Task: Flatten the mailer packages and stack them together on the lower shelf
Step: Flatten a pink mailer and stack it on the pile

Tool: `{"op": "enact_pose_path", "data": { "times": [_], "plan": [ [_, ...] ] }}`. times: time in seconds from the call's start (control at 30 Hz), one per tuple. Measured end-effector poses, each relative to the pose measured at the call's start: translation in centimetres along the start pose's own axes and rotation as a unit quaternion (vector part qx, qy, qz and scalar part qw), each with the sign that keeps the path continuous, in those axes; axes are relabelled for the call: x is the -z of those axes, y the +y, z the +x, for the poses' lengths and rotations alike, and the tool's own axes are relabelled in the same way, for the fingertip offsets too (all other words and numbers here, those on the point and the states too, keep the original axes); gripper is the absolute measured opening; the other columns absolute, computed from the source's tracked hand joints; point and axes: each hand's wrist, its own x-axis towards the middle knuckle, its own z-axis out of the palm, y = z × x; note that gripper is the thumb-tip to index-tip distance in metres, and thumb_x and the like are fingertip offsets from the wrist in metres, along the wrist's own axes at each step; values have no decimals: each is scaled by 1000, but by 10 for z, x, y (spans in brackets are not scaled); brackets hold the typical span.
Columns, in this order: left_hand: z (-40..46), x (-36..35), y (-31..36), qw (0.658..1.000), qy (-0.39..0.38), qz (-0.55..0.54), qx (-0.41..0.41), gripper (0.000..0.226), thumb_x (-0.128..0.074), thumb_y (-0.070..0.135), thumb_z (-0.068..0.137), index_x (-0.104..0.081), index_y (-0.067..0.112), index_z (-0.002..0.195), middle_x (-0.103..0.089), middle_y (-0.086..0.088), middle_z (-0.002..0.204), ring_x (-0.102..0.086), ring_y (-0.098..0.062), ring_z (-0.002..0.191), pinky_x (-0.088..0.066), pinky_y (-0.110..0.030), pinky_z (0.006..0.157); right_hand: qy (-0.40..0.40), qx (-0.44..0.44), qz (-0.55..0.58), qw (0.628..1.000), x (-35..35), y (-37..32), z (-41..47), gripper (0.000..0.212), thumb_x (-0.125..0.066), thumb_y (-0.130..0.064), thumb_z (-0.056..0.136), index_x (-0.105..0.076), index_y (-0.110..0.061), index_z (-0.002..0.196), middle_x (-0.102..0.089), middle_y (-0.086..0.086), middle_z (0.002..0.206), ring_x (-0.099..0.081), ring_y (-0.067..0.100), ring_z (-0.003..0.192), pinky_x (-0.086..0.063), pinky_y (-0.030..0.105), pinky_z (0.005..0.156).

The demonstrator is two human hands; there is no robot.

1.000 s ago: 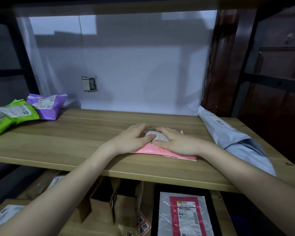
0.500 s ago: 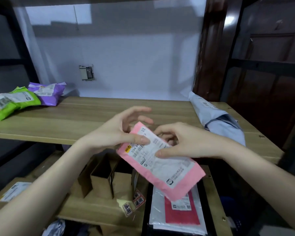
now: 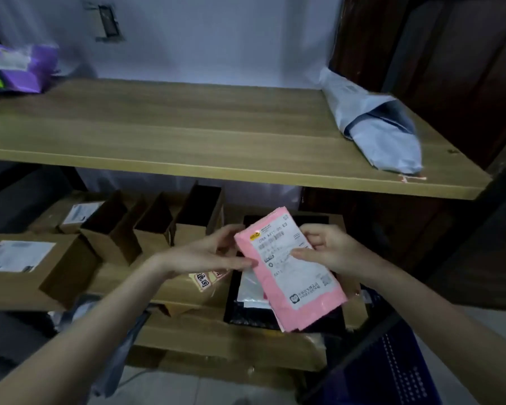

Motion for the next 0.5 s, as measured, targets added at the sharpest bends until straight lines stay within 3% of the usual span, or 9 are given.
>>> {"op": "enact_pose_path", "data": {
  "times": [0.07,0.17,0.27,0.37,0.43,0.5],
  "plan": [
    [14,-16,-18,996,37,-79,36,80,-72,36,80,-27,24,145,-63,4,121,-63,-20,112,-52,-34,94,59,-34,78,995,-3,21,11,16,-59,-2,88,-61,-6,104,-68,9,99,-68,1,66,-54,15,58],
    [42,-42,-40,989,68,-109,80,101,-73,38,78,-3,26,150,-70,0,112,-68,-17,100,-55,-29,85,131,-93,169,972,-10,52,30,14,-59,-7,90,-62,-10,103,-68,4,98,-67,4,68,-55,17,58],
    [72,-54,-51,989,122,-69,53,95,-70,19,83,-2,25,150,-67,-7,107,-67,-16,87,-54,-27,80,142,-133,177,965,-17,76,48,23,-62,-6,87,-58,-10,110,-66,8,108,-66,11,80,-54,20,60],
    [98,-61,-61,984,174,28,20,87,-67,8,84,-11,25,149,-61,-3,89,-60,-17,72,-51,-20,63,140,-160,133,968,-23,100,68,60,-64,5,81,-40,-10,133,-59,10,123,-60,18,100,-52,27,76],
    [111,-59,-72,978,168,124,11,76,-64,11,86,-20,28,146,-61,-6,93,-59,-19,78,-51,-27,69,130,-164,64,976,-26,113,78,81,-66,7,77,-25,-15,142,-51,9,130,-55,22,113,-52,32,83],
    [118,-57,-83,973,140,184,19,70,-61,18,88,-22,35,143,-56,-7,100,-59,-23,89,-50,-32,79,115,-156,-9,981,-31,122,84,85,-65,8,76,-22,-19,145,-40,4,133,-49,21,118,-51,19,75]
  ]
}}
